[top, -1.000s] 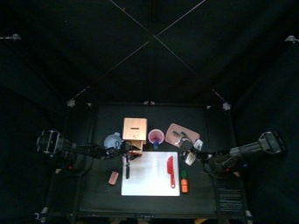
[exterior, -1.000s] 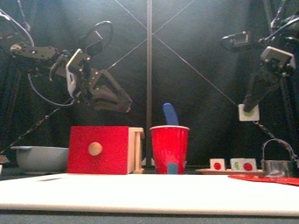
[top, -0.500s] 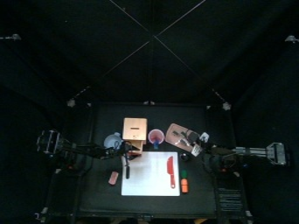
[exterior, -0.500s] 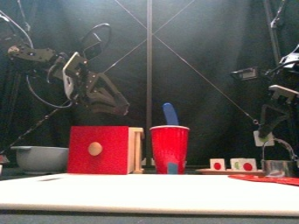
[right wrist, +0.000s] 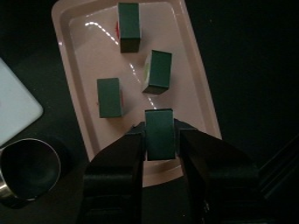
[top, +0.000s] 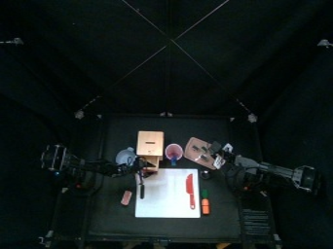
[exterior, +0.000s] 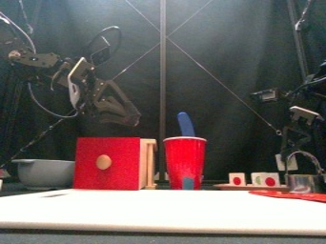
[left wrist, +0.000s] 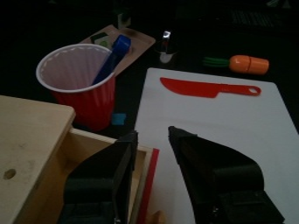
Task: Place sushi on board then cut the sushi with the knife then place the pieces on the plate
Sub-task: Place the 4 sushi pieces on the plate
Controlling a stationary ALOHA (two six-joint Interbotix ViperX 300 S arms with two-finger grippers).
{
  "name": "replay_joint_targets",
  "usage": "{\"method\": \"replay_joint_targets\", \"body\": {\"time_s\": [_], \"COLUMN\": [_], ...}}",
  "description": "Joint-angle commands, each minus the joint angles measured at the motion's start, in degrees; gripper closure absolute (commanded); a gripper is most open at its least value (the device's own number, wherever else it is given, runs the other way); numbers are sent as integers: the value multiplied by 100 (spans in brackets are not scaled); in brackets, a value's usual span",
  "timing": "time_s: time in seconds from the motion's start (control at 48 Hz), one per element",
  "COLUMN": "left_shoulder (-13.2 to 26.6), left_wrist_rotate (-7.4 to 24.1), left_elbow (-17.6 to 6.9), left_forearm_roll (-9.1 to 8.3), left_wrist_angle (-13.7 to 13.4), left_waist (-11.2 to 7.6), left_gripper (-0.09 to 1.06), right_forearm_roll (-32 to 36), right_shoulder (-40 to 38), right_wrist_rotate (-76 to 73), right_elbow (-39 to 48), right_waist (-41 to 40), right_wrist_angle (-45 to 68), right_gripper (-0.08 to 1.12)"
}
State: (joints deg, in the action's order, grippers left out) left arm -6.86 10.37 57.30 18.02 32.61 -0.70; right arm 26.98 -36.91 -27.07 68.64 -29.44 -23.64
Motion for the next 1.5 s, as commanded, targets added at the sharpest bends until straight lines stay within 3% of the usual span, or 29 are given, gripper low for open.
{"method": "replay_joint_targets", "body": {"time_s": [0.021, 0.542, 0.854, 1.042, 1.312, 1.5], "left_shoulder": [-35, -35, -62, -158, -220, -229], "left_wrist_rotate": [0, -9, -9, 0, -26, -26], "left_elbow": [-70, -53, -53, -79, -105, -176], "left_forearm_roll": [-9, -9, -9, -18, -9, 0], "left_wrist_angle": [26, 26, 26, 26, 44, 88], "left_waist": [26, 26, 18, 26, 26, 26], "left_gripper": [21, 21, 21, 21, 21, 21], "right_forearm_roll": [-18, 70, 53, 44, -62, -360], "right_shoulder": [202, 809, 817, 694, 114, 44], "right_wrist_rotate": [9, 26, 9, -9, -26, -44], "right_elbow": [-132, -229, -264, -466, -1169, -1459], "right_waist": [-26, -299, -308, -281, 677, 1749], "right_wrist_angle": [18, 79, 44, -193, -527, 132], "right_gripper": [47, 46, 25, 23, 23, 23]}}
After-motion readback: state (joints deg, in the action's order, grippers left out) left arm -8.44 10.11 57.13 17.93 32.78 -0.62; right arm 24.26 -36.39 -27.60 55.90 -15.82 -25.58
